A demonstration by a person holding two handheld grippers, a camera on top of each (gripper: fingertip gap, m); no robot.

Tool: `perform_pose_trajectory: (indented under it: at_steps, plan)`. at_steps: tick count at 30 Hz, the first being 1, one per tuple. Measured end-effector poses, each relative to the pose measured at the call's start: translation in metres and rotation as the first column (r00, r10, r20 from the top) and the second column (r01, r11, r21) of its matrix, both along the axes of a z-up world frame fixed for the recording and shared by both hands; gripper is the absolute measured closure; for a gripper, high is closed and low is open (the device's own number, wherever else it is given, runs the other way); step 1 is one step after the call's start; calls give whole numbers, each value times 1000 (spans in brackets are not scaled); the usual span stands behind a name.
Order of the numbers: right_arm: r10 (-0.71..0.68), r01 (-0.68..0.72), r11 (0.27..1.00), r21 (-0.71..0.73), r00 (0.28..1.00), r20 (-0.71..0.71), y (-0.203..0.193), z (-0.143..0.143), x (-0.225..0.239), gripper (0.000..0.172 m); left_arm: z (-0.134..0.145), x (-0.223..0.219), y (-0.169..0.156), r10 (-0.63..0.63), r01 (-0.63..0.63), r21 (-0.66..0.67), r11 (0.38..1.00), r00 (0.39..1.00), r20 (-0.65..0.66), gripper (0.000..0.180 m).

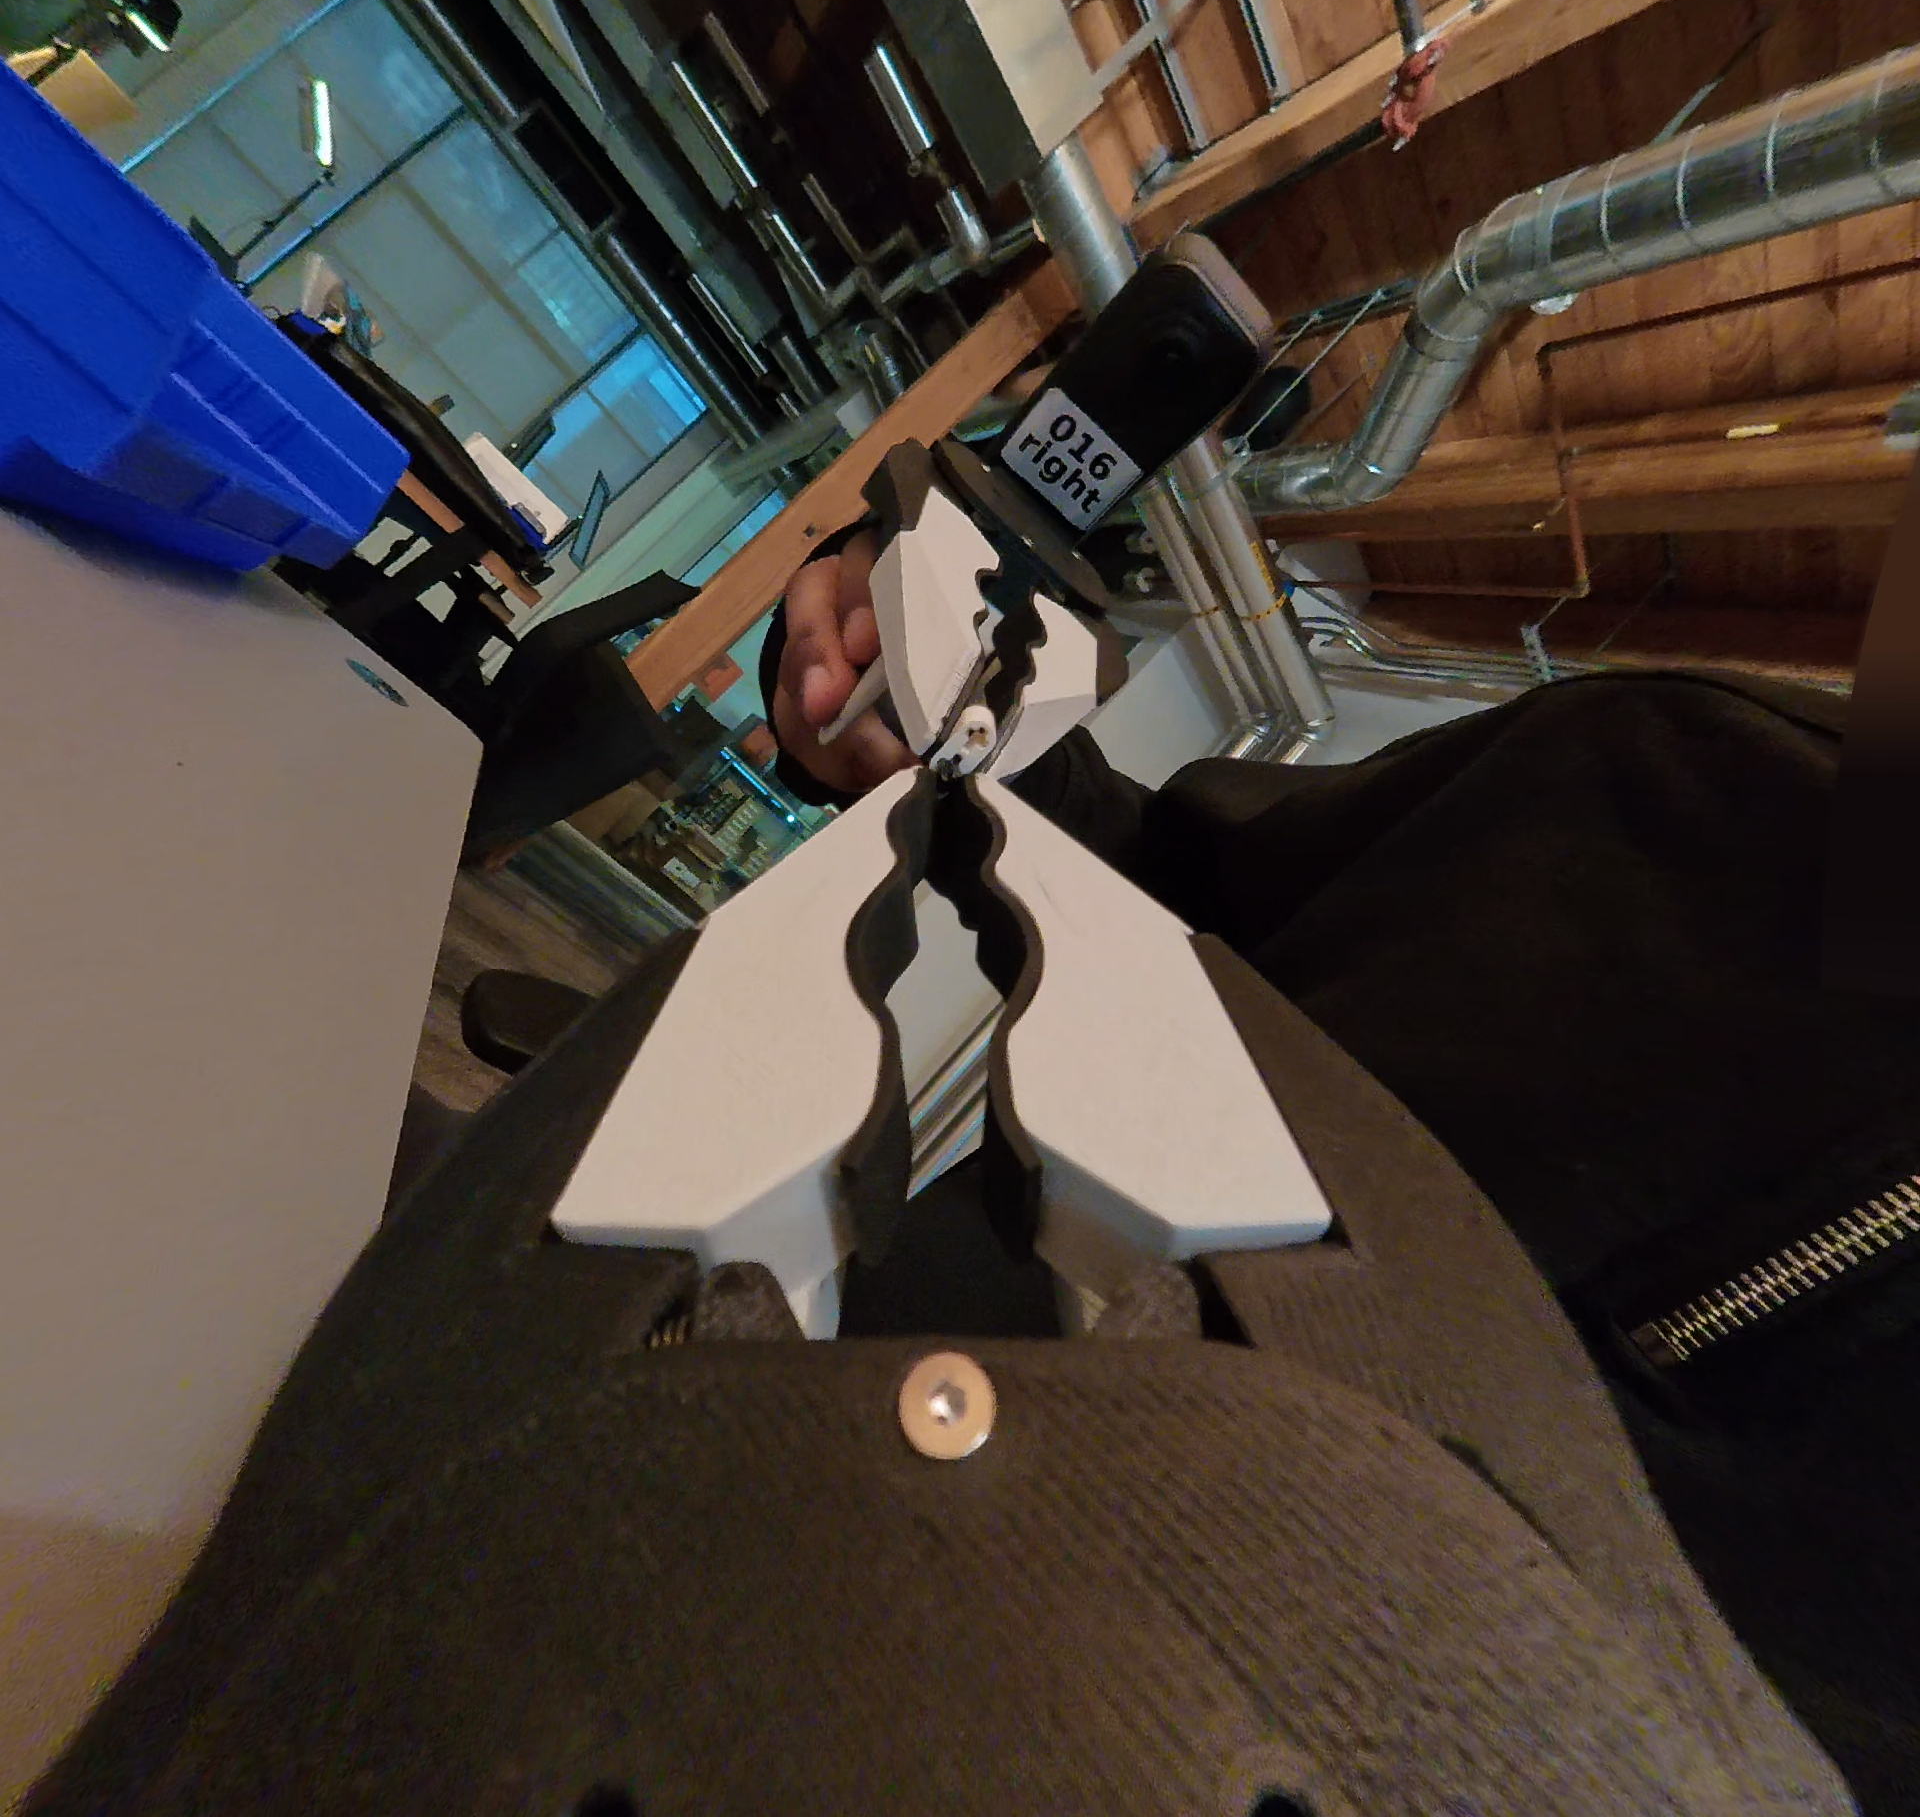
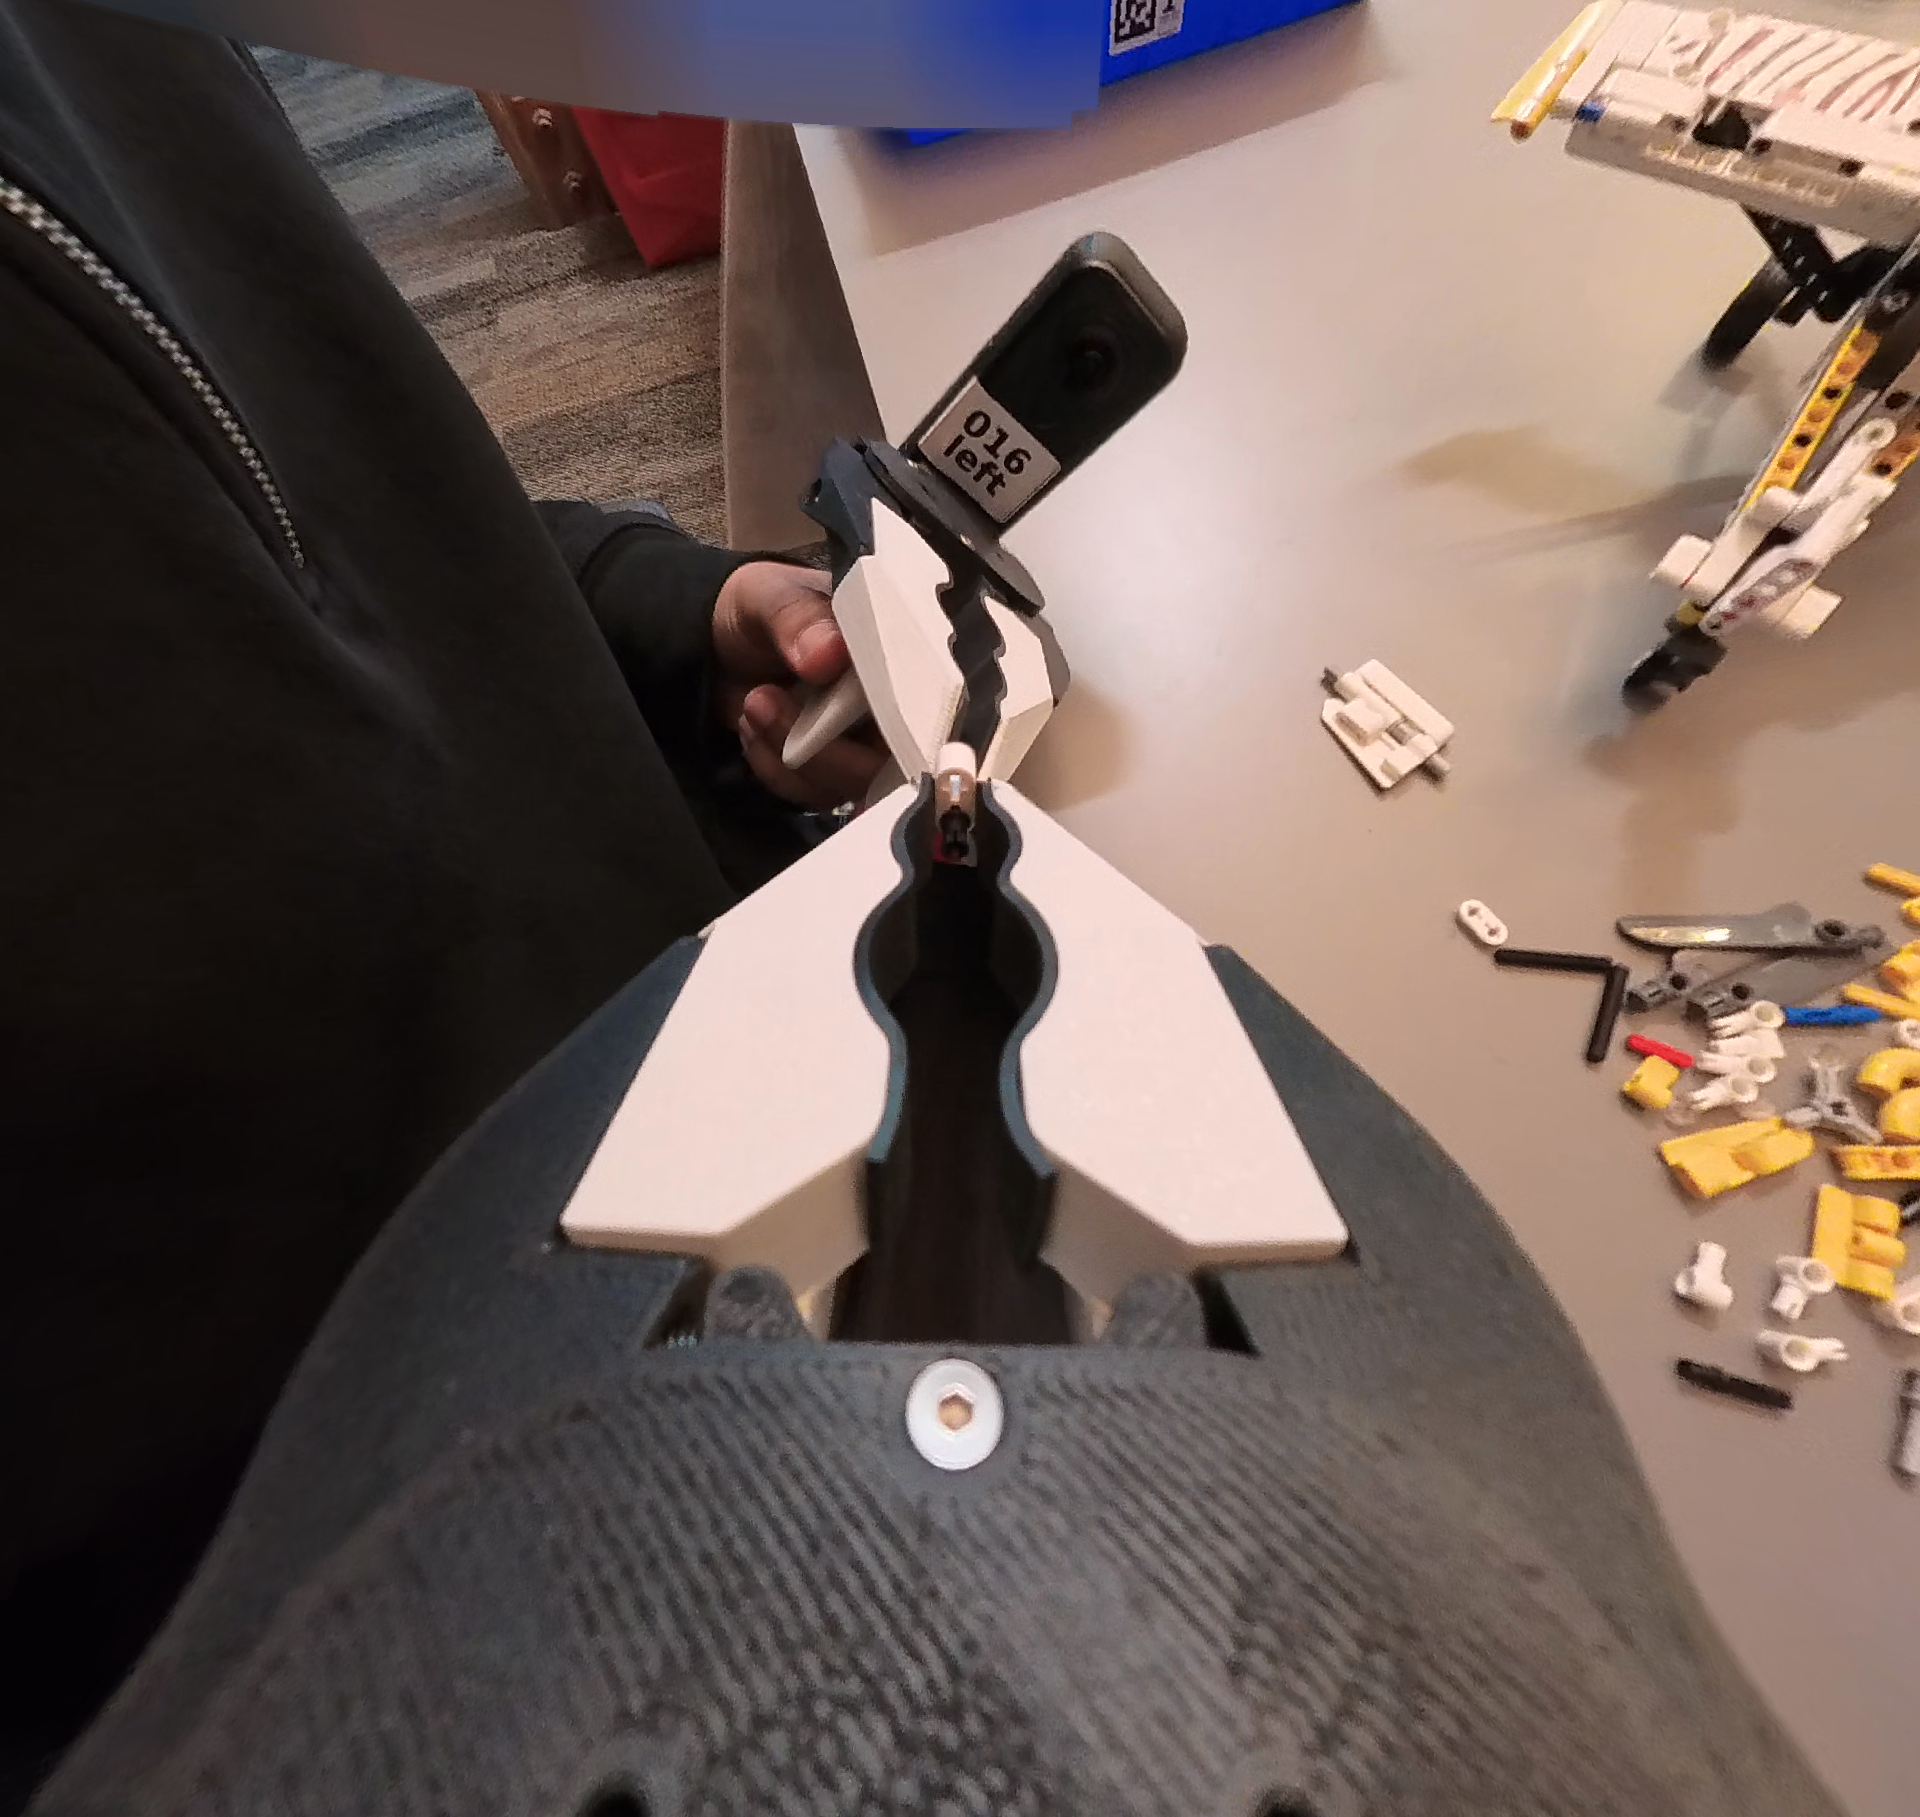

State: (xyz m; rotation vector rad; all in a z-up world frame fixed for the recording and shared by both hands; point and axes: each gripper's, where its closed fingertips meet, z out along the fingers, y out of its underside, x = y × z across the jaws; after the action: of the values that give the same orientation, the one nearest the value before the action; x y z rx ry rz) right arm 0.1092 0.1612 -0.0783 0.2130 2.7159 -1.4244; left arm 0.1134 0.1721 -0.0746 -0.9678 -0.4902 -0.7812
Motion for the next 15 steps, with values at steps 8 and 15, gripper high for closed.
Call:
perform_pose_trajectory:
  at_steps: [8, 15]
  plan:
    - [-223, 192, 938, 290, 972, 77, 37, -41, -41, 166, -8, -20, -8, 121, -118, -51, 992, 992, 47, 152]
    - [-354, 245, 613, 751, 935, -16, 142, -121, -74, 166, -18, -13, 4, 98, -97, -151, 984, 995, -4, 150]
